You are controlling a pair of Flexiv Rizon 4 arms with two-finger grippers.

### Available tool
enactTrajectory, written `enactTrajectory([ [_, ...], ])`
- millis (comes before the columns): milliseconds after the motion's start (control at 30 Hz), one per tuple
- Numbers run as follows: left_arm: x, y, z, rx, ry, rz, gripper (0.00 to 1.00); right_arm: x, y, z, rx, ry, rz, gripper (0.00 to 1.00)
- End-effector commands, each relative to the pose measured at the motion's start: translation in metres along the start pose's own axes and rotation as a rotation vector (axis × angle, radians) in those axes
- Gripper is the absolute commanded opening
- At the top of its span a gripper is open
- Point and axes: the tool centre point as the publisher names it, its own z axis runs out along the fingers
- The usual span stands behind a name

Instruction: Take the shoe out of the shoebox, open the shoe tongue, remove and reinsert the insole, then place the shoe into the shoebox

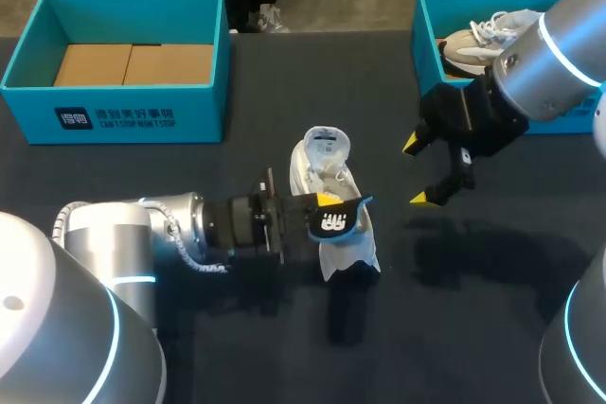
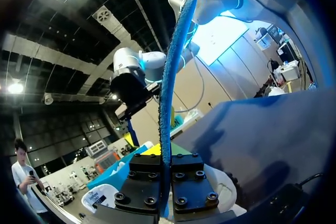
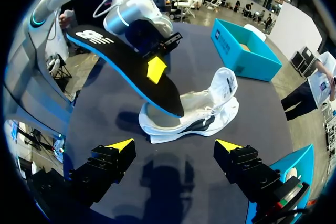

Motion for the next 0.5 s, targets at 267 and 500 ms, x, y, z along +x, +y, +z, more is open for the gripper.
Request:
enactTrajectory([
  [267,0.009,-0.012,-0.004,0.0,-0.008,-0.017,0.0,-0.001,0.0,0.002,0.0,0.0,-0.001,1.0],
  [500,0.014,-0.011,-0.007,-0.022,-0.002,-0.014,0.0,-0.001,0.0,0.002,0.0,0.0,-0.001,1.0],
])
